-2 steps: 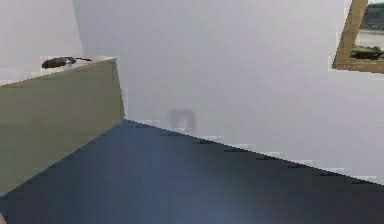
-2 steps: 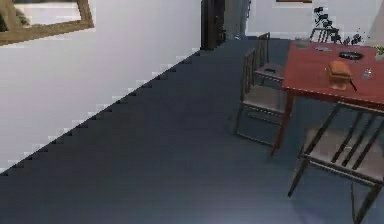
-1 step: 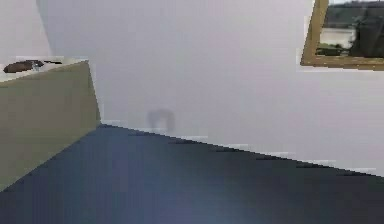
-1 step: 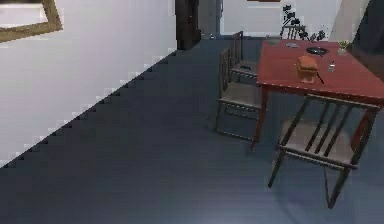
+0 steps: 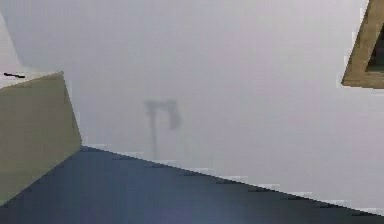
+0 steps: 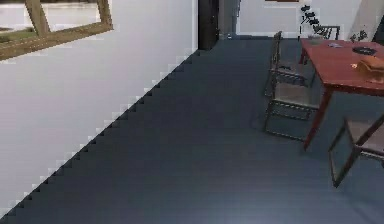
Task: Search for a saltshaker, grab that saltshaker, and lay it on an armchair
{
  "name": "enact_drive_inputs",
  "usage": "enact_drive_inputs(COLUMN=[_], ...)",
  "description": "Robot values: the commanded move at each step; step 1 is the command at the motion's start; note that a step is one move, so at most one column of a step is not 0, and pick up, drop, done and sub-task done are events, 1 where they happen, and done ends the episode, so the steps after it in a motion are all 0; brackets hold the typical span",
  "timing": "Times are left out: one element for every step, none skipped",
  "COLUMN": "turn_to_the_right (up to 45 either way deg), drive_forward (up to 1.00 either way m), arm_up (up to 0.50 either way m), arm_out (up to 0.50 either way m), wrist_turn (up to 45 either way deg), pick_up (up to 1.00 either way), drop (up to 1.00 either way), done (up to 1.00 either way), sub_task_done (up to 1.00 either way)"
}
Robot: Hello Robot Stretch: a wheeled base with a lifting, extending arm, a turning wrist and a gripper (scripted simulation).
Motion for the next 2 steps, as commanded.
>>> enact_drive_inputs(turn_to_the_right=[-24.0,0.0], drive_forward=[0.00,0.45], arm_up=[0.00,0.00], arm_out=[0.00,0.00], wrist_turn=[0.0,0.0], pick_up=[0.00,0.00], drop=[0.00,0.00], done=[0.00,0.00], sub_task_done=[0.00,0.00])
